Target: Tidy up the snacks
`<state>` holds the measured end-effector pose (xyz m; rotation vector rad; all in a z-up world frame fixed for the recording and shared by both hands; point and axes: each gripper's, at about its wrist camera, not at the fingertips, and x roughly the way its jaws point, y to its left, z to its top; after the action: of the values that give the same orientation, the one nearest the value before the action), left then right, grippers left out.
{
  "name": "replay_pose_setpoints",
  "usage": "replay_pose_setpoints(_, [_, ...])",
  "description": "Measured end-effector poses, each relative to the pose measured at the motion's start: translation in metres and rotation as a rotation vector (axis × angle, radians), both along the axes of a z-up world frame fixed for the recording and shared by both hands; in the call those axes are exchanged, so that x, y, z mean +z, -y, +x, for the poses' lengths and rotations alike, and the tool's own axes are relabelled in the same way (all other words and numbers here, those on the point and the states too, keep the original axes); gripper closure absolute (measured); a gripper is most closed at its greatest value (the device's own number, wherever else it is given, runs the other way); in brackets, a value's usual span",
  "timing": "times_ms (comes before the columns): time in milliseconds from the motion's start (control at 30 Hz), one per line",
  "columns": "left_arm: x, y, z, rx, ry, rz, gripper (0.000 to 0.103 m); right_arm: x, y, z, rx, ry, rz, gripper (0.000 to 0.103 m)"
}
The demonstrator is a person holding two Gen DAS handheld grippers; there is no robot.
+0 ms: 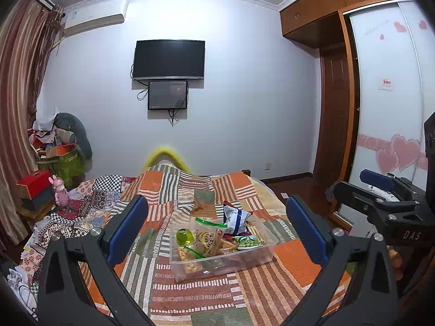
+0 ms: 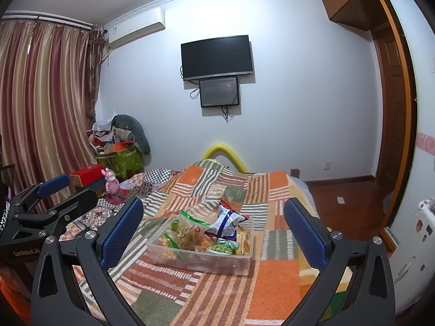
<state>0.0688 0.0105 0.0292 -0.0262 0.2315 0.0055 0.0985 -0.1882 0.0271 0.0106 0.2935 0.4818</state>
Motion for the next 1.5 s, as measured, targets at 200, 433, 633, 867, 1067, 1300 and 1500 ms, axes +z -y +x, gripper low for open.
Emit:
replay_pose_setpoints(200, [-0.0004, 0.0005, -0.0002, -0.003, 0.0, -0.003, 0.0, 0.0016, 0.0004, 0.0011, 0.002, 0.003, -0.002, 0.0])
replay_pose_setpoints(433, [0.0005, 0.001, 0.0, -0.002, 0.003, 0.0, 0.0, 0.0018, 0.0008, 0.0014, 0.003, 0.003, -0.003, 0.0])
replay_pose_setpoints(633, [-0.0001, 0.0001, 0.0005, -0.002, 0.003, -0.005, 0.0, 0.0019, 0.0003, 0.0016, 0.003, 0.004, -0.003, 0.0])
replay_pose_setpoints(867, [-0.0013, -0.0001, 0.0009, 0.002, 0.007, 0.005, 0.0, 0.0026, -0.0007, 0.0024, 0.004, 0.007, -0.006, 0.0])
replay_pose_setpoints(1067, [-0.0028, 0.0008, 0.001, 0.004, 0.01, 0.005, 0.0, 0.003, -0.0011, 0.0039, 0.007, 0.0, -0.003, 0.0])
replay_pose_setpoints(1300, [-0.0042, 0.0, 0.0015, 0.008, 0.008, 0.004, 0.0, 0.001, -0.0021, 0.005, 0.013, -0.004, 0.0, 0.0])
replay_pose_setpoints(1500, [-0.0061, -0.0019, 0.0027, 0.013, 0.002, -0.011, 0.0, 0.001, -0.0029, 0.0051, 0.015, -0.004, -0.001, 0.0])
